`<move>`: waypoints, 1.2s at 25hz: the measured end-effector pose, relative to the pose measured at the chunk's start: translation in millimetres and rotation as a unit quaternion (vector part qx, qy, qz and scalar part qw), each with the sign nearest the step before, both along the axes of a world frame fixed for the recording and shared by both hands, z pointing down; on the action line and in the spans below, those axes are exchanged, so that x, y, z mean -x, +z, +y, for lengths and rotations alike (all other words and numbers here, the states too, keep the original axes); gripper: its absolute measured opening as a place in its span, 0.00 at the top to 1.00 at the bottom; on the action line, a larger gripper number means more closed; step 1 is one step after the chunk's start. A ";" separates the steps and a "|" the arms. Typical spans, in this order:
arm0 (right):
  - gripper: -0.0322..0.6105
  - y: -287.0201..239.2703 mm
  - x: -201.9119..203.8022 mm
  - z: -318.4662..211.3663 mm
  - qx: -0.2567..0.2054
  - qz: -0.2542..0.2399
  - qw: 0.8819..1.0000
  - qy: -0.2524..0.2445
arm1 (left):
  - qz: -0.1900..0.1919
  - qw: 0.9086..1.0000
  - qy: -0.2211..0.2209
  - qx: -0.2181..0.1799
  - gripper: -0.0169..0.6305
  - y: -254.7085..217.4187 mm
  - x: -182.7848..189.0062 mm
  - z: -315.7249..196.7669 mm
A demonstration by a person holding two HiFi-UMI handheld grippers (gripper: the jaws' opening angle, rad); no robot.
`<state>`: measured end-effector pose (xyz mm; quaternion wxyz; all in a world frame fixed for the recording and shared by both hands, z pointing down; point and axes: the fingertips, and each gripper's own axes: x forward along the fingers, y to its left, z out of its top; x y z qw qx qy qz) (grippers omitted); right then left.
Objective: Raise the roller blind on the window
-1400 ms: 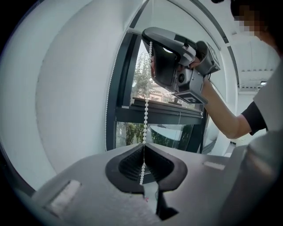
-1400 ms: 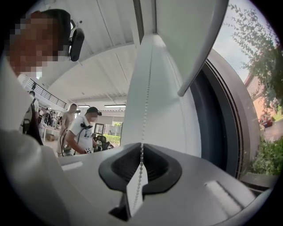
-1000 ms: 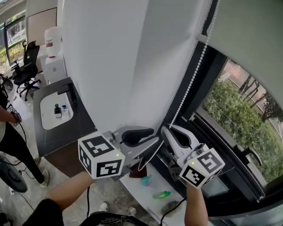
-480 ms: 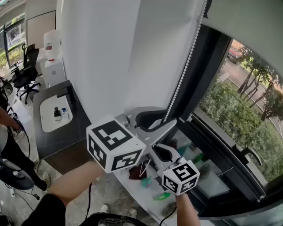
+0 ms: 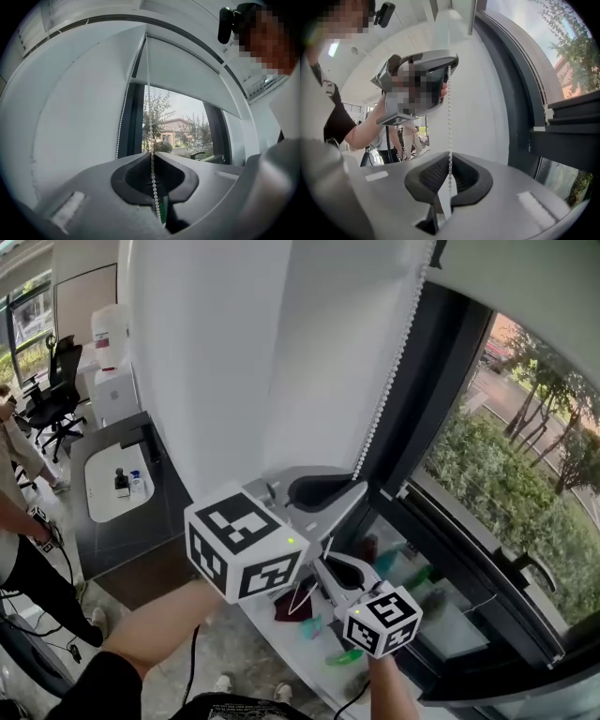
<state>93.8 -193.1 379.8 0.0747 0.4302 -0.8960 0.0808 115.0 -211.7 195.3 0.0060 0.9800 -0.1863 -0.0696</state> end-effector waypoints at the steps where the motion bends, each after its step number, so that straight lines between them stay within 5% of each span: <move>1: 0.92 0.7 -2.0 1.5 0.003 -0.002 1.000 -0.001 | 0.002 1.000 -0.001 0.004 0.95 0.9 0.7 -1.0; 5: 0.91 -2.2 -12.0 9.6 0.004 -0.008 1.000 -0.008 | -0.019 1.000 -0.007 0.019 0.94 19.8 4.1 -5.5; 10: 0.76 -92.2 -54.3 9.6 -0.017 -0.238 0.971 -0.010 | -0.087 0.993 -0.010 0.074 0.94 101.7 8.2 -8.9; 14: 0.76 -152.3 -42.1 4.7 -0.083 -0.182 0.980 -0.017 | -0.118 0.985 0.002 0.124 0.94 164.2 7.4 -2.9; 21: 0.77 -211.3 1.6 -17.4 -0.135 -0.090 0.986 -0.039 | -0.111 0.987 0.005 0.116 0.94 171.0 5.9 5.9; 30: 0.92 -231.9 8.6 -15.9 -0.176 -0.075 0.981 -0.037 | -0.097 0.986 0.015 0.134 0.94 171.6 8.9 12.8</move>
